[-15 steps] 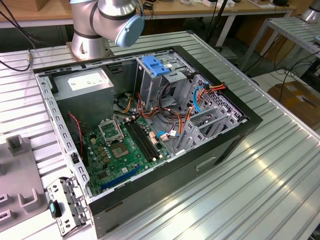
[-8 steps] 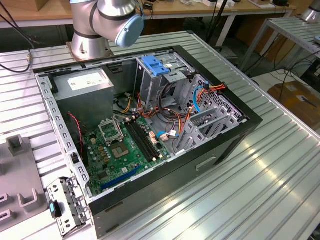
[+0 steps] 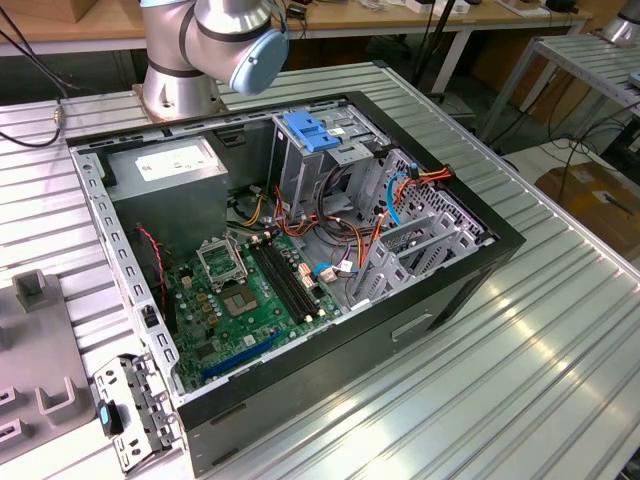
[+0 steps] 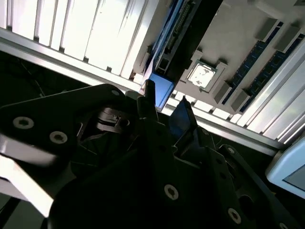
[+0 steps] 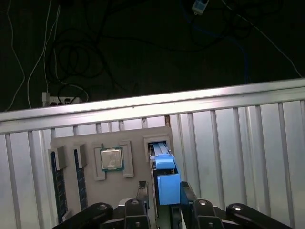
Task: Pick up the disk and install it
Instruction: 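Pick up the disk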
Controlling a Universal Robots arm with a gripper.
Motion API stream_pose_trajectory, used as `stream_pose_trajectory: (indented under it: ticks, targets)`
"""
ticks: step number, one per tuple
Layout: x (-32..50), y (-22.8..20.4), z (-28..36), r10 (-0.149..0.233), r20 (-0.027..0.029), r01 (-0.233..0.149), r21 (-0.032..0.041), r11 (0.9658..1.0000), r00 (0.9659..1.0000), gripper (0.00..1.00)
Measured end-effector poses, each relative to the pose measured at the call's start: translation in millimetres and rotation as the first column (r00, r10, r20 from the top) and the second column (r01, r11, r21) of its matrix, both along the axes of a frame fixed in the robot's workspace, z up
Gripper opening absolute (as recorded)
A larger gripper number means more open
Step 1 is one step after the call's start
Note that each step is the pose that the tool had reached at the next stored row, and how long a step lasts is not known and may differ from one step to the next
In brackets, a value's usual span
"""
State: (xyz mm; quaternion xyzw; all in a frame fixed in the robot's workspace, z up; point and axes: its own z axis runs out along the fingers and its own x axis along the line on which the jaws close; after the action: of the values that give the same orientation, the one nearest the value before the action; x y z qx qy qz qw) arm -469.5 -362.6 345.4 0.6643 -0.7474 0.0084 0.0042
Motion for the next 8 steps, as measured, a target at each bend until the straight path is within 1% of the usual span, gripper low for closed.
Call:
stream_pose_trajectory:
  ticks: [3, 4, 8]
  targets:
    - [0.0, 2.5, -3.1, 0.000, 0.0000, 0.000, 0.0000, 1.0000, 1.0000, 0.41]
    - [0.0, 2.7, -4.0, 0.000, -0.0001, 0.000, 0.0000, 1.0000, 1.0000, 0.47]
    - [-0.2, 2.9, -8.3, 0.003, -0.0002, -0.003, -0.0001, 1.0000, 1.0000, 0.47]
